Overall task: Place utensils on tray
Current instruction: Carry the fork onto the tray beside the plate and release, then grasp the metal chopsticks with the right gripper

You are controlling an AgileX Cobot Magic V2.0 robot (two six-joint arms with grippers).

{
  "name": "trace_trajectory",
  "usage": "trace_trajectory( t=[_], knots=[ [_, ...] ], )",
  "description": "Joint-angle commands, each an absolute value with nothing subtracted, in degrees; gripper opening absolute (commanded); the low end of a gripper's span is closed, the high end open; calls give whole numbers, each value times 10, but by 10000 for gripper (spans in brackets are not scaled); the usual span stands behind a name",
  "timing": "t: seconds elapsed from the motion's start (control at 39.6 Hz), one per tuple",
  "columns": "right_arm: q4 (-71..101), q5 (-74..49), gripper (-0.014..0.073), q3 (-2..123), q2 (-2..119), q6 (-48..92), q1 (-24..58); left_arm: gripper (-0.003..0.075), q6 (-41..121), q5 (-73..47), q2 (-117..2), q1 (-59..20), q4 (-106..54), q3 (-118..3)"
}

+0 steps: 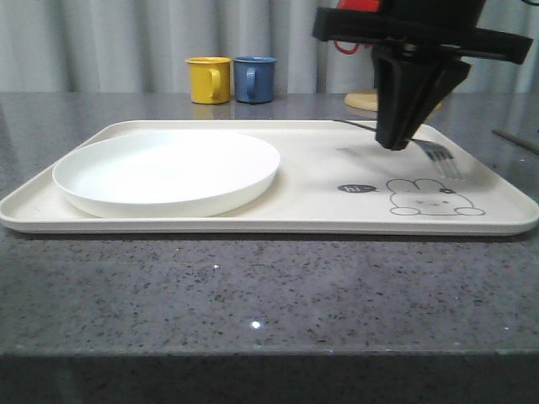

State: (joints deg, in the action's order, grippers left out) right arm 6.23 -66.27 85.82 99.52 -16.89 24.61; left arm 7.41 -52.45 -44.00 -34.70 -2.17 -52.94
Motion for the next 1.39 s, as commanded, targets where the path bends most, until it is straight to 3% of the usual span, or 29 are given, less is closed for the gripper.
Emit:
trace_trajectory(
  t=[0.0,0.5,0.58,0.78,0.86,1.19,1.36],
  knots=[
    [65,-625,4,877,984,-232,265,-18,68,-483,-437,-351,-24,-544],
    [65,-558,10,877,1035,-319,285,-18,68,-483,-437,-351,-24,-544],
    [65,-555,46,877,1035,-319,285,-18,68,-483,-437,-351,-24,-544],
    [64,-539,260,877,1026,-319,285,-18,68,-483,-437,-351,-24,-544],
    [57,-536,292,877,1019,-319,285,-18,68,-483,-437,-351,-24,-544],
    [-13,-576,288,875,933,-207,280,-18,68,-483,-437,-351,-24,-544],
    [-74,-640,288,866,900,-172,222,-18,68,-483,-437,-351,-24,-544]
  ],
)
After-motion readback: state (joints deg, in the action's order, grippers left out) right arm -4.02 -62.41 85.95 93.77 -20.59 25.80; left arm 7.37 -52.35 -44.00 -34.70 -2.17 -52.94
